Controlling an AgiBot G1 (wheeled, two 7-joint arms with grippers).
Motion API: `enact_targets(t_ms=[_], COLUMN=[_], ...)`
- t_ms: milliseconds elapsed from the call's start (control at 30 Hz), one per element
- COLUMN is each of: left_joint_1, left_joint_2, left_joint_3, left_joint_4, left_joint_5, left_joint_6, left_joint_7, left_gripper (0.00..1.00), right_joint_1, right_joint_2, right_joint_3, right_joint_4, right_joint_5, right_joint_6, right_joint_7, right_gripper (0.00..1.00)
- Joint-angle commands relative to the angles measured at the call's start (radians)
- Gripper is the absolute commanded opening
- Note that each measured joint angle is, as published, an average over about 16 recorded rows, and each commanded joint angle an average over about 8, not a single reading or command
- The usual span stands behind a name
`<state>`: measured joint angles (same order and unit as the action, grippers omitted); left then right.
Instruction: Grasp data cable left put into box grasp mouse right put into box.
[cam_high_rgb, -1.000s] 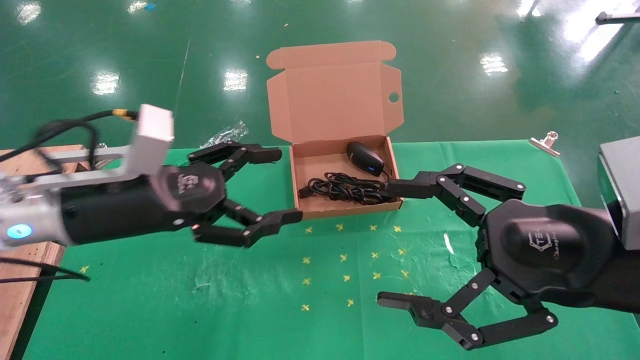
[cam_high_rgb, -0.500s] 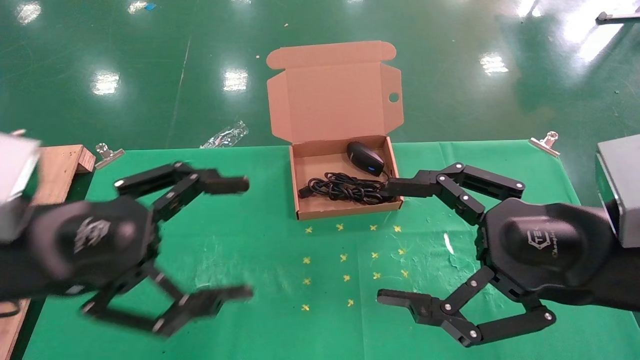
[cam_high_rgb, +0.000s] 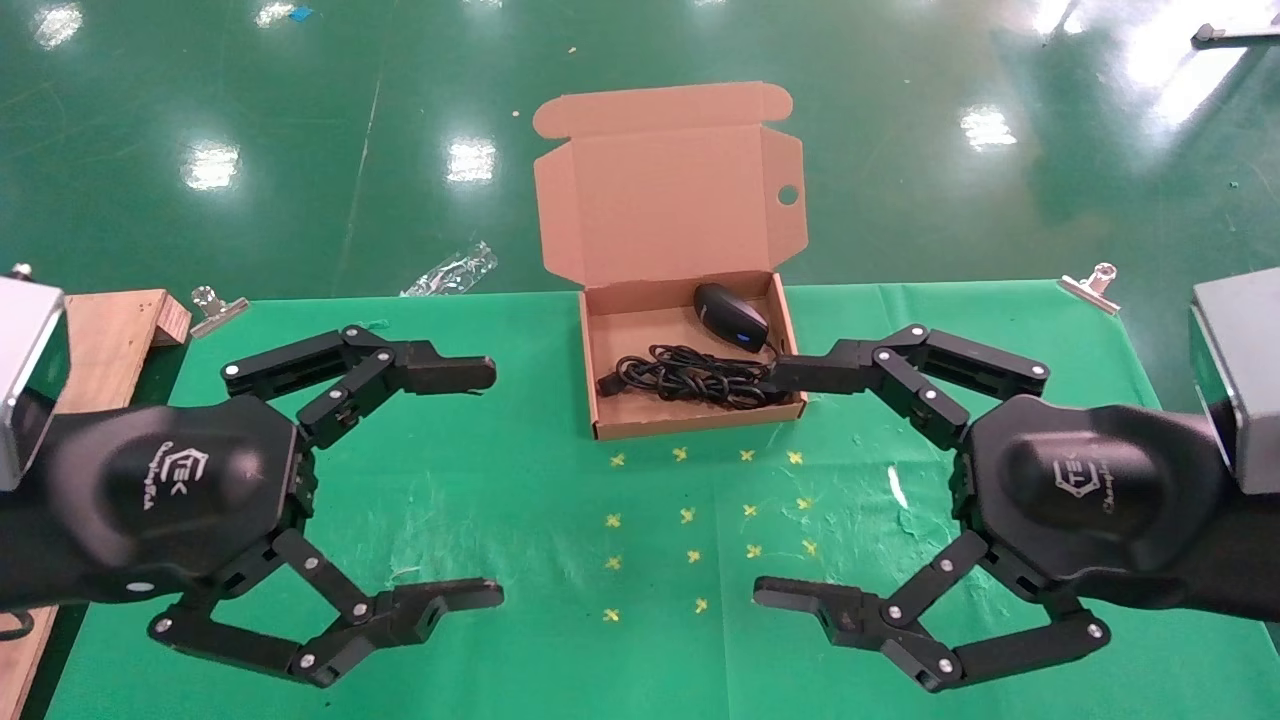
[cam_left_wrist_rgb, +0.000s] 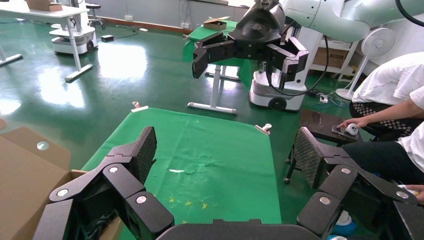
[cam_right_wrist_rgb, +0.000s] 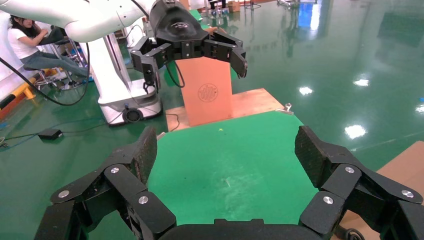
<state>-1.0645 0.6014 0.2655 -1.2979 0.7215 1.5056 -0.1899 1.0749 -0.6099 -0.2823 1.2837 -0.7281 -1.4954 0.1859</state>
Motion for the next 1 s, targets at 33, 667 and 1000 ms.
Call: enact_targets(t_ms=[33,667,1000], left_joint_1=[-0.002,-0.010,-0.011], left_joint_2=[0.002,0.010,0.011], left_joint_3=[0.004,0.015,0.016], left_joint_4=[0.003,0.015,0.016], left_joint_5=[0.002,0.009,0.010], left_joint_6=[-0.003,-0.011,-0.012], left_joint_7=[0.001,0.002,0.003], left_gripper=[1.00,1.00,1.00], right_joint_1=[0.000,0.000,0.000], right_joint_2=[0.000,0.000,0.000], right_joint_3=[0.000,0.000,0.000], right_joint_4=[0.000,-0.001,-0.001], right_joint_5=[0.000,-0.001,-0.001], right_joint_6=[0.000,0.001,0.001], right_joint_7=[0.000,0.000,0.000], right_gripper=[1.00,1.00,1.00])
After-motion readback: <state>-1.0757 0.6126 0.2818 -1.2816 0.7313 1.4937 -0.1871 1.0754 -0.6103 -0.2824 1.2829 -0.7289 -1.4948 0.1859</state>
